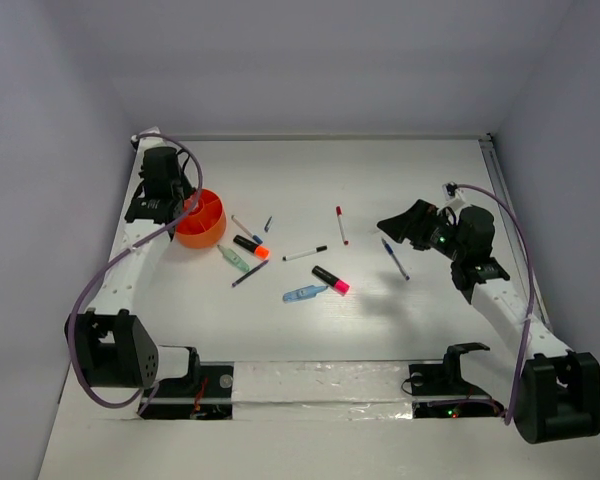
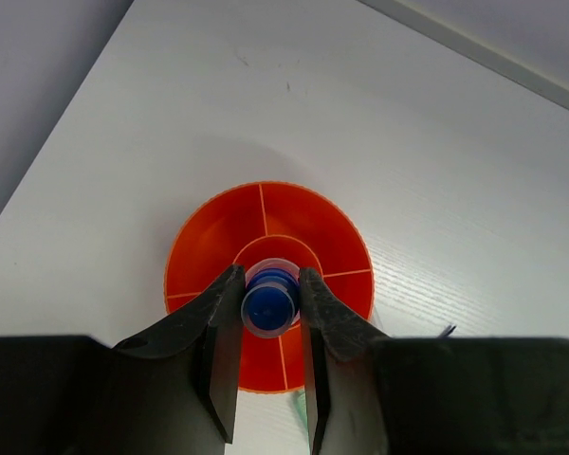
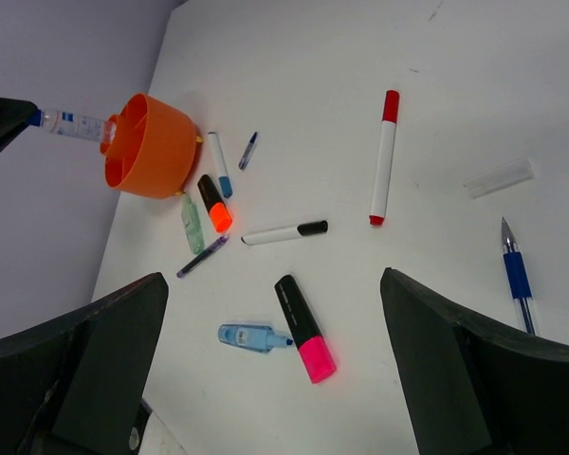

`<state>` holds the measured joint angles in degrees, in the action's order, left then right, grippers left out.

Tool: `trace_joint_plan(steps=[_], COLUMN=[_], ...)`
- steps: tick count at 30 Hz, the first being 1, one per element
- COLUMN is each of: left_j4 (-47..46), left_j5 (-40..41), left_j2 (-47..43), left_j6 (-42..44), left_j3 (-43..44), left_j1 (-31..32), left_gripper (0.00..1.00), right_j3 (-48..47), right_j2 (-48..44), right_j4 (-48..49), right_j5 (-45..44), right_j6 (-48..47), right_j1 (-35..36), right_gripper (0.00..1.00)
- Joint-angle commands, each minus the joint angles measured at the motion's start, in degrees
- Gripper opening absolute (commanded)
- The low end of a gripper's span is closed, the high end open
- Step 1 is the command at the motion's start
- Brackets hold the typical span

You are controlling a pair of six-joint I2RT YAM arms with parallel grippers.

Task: Sort the stationery into containers
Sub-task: Place the stationery in the storage box.

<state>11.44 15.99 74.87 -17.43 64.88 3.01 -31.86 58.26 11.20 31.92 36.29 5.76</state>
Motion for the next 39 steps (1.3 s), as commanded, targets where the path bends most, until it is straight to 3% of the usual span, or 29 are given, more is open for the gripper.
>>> trace_joint_plan(steps=[1, 13, 18, 20, 21, 22, 23, 25, 30, 34, 39], left_j4=[-3.18, -4.23, -4.67, -5.03, -5.03, -5.03, -5.37, -5.99, -4.07, -0.99, -0.45], left_j5=[0.54, -2.01, -4.64, -6.75, -7.02, -7.55, -7.55, -8.25, -13.78, -15.64, -15.72], left_j2=[-0.87, -2.97, -7.62, -9.47, -11.39, -12.46, -13.69, -17.73, -29.04, -38.20, -46.38], left_j6=[0.73, 1.17, 1.00, 1.00, 0.13, -0.32, -0.76, -2.34, -4.45, -2.17, -0.24], left_j3=[-1.68, -3.53, -2.66, -2.83, -3.01, -3.44, -5.10, -8.35, -13.46, -14.52, -14.08], left_j1=[-0.10, -0.10, 2.08, 4.10, 6.90, 8.58, 10.42, 15.17, 18.09, 18.09, 18.09], left_gripper=[0.03, 0.43, 0.49, 0.49, 0.49, 0.49, 0.49, 0.48, 0.49, 0.63, 0.79], right_j3=[0.22, 0.66, 0.83, 0.83, 0.92, 0.92, 0.66, -0.92, -7.24, -13.04, -27.44], right_j2=[0.10, 0.63, 0.98, 1.15, 1.59, 1.94, 2.38, 3.96, 8.61, 16.34, 29.61], right_j4=[3.39, 3.65, 3.83, 4.09, 4.27, 4.53, 4.36, 2.87, -2.93, -6.53, -11.02], right_j5=[-0.19, -0.81, -1.33, -1.42, -1.51, -1.16, -0.90, -0.81, -5.10, -3.80, -8.10], right_j6=[-0.08, -0.26, -0.43, -0.52, -0.78, -0.96, -1.31, -3.15, -13.33, -16.51, -19.50], right_j1=[0.57, 1.10, 1.10, 1.62, 1.62, 2.23, 3.02, 4.69, 17.32, 22.26, 32.02], right_gripper=[1.00, 1.00, 1.00, 0.95, 0.89, 0.51, 0.36, 0.23, 0.28, 0.37, 0.52])
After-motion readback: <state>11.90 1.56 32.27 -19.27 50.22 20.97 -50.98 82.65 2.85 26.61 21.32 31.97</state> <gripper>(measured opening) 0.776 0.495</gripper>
